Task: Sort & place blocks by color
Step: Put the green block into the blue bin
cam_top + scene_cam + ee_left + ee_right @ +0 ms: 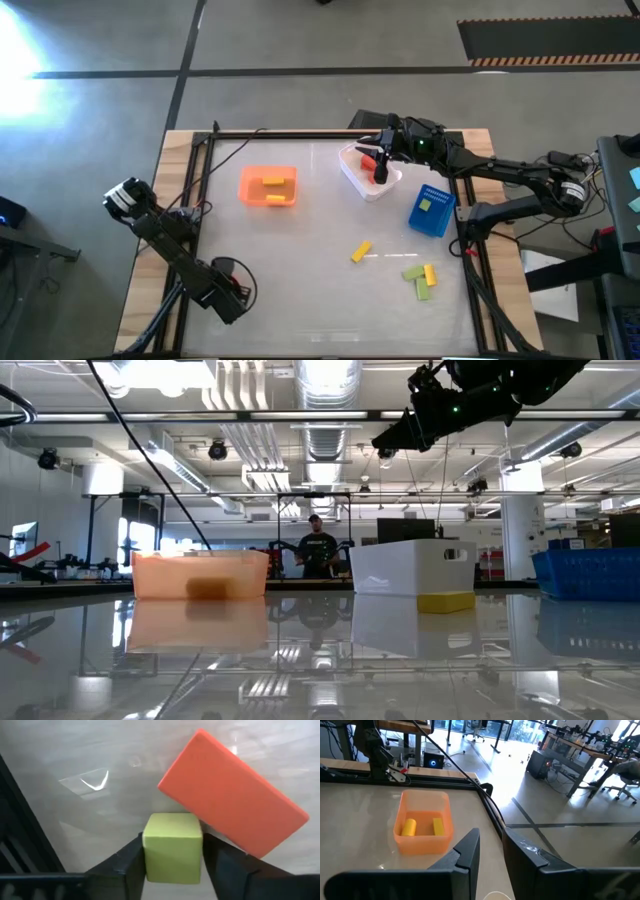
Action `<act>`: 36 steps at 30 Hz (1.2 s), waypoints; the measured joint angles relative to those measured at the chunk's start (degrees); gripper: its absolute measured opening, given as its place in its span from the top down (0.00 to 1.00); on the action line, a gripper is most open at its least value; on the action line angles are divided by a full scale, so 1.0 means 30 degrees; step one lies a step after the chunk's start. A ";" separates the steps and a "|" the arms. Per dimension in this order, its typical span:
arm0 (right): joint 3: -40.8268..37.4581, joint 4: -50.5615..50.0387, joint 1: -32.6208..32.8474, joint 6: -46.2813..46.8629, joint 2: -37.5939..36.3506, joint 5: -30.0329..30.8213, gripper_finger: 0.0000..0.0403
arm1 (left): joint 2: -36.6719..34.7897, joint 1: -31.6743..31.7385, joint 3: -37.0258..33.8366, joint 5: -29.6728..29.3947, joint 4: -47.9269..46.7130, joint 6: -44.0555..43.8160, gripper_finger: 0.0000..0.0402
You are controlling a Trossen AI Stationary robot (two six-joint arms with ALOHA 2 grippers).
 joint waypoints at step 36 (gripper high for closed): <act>-0.0085 -0.0507 0.0012 -0.3027 0.0000 -0.4089 0.82 | -0.1723 0.6834 0.8304 -1.3375 -0.1255 2.1699 0.70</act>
